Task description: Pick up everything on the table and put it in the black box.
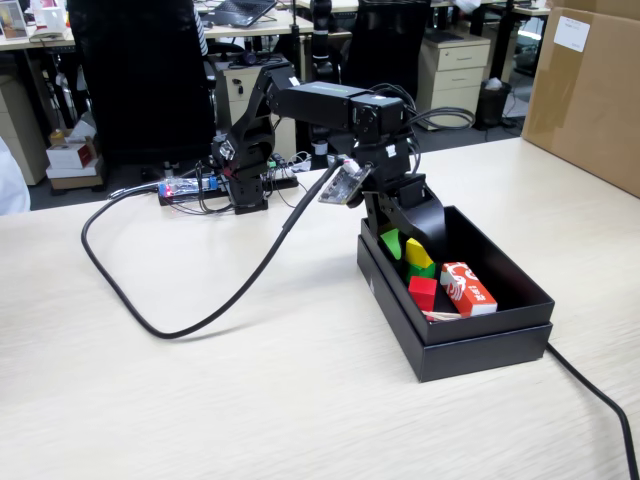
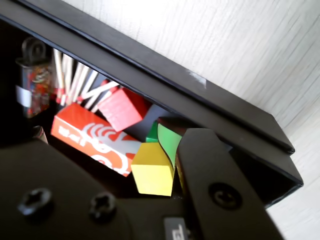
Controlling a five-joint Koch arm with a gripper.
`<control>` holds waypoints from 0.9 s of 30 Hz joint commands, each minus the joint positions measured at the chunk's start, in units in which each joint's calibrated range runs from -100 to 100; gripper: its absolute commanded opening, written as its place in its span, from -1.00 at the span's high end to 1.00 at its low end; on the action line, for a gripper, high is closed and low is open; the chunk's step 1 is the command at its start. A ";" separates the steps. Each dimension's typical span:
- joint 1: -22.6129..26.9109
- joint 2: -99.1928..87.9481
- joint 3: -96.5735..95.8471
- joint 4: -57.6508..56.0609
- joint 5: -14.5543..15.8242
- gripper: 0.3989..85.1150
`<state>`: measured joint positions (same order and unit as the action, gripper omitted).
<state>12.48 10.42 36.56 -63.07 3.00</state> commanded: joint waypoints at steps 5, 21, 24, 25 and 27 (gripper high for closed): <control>-1.47 -20.23 -3.29 1.51 -1.37 -0.09; -10.79 -68.31 -41.18 4.71 -2.39 -0.13; -12.11 -77.72 -54.15 7.21 -2.00 -0.13; -12.31 -79.67 -56.87 7.56 -1.81 -0.13; -12.80 -84.49 -64.57 10.06 -1.17 -0.13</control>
<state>0.17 -67.25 -25.51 -57.34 0.95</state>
